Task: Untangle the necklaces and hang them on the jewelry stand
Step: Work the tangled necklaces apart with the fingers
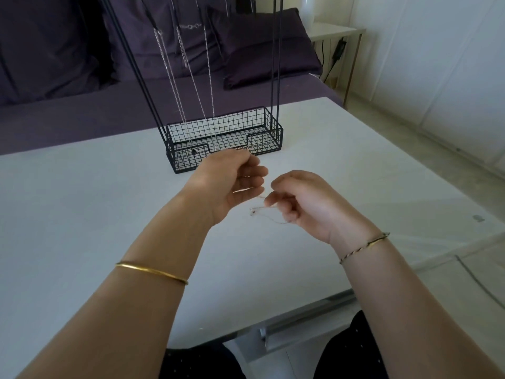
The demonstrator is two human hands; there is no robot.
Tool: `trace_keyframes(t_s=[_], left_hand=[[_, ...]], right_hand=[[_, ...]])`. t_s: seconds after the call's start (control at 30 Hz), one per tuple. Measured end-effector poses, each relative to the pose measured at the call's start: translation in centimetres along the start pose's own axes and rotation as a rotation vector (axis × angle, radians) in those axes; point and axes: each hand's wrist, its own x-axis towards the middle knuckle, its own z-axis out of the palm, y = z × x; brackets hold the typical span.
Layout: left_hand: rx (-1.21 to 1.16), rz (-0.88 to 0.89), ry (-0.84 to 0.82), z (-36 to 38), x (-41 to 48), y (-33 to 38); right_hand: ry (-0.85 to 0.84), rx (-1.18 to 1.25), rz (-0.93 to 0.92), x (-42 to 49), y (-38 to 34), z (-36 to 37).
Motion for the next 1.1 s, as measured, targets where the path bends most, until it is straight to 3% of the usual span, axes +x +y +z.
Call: trace_keyframes(t_s=[0.2,0.33,0.53,0.8,1.1], left_hand=[[0.103,0.046,0.081,-0.3,0.2,-0.2],[0.133,0.037,0.135,-0.5,0.3,-0.3],[0.329,-0.037,-0.010,-0.3,0.0,-0.8],[0.144,-0.203,-0.132,0.0,-0.3,-0.7],[-0.021,-0.195,-0.162,-0.1,-0.4,-0.4]], right_hand=[[0.044,-0.253,-0.154,-0.1,0.0,-0.7],[0.070,-0.239,-0.166,-0.3,-0.4,-1.1],[0.134,-0.204,-0.190,-0.4,-0.7,-1.4],[0.158,0.020,-0.179,-0.1,-0.9,-2.0],[0.183,0.233,-0.161,0.2,-1.0,-1.9]])
